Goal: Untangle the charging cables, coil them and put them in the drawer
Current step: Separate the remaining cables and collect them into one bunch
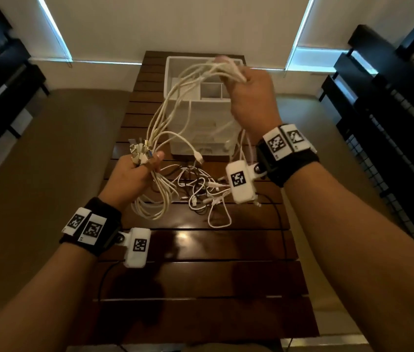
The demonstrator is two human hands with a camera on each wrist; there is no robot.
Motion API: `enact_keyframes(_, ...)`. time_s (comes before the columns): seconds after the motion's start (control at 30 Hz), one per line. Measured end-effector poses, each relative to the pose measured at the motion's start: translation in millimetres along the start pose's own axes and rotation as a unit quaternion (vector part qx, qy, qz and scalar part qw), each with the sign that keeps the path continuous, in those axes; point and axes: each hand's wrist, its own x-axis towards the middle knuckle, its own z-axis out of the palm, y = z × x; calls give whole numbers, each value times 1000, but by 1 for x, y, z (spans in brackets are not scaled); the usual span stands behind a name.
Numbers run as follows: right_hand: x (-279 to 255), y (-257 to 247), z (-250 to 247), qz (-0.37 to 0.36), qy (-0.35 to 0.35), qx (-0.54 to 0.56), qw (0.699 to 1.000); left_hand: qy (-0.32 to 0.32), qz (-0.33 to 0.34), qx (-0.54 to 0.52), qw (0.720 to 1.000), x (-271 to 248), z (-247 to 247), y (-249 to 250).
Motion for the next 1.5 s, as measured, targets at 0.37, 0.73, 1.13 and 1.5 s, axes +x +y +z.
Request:
enact_keyframes(0.37,22,-29,-3,-103,4,21,994,-4,23,-32,999,-2,4,5)
enact_keyframes(0.73,0,-14,-6,-71,-48,19,996,29,2,-42,999,2,3,-1)
enact_keyframes(1.13,-3,-18,3,104,-61,128,984,13,41,-13,999,2,21,0)
enact_keyframes(1.5,19,-81,0,-34,-64,192,979,-16,100,-57,993,13,48,29)
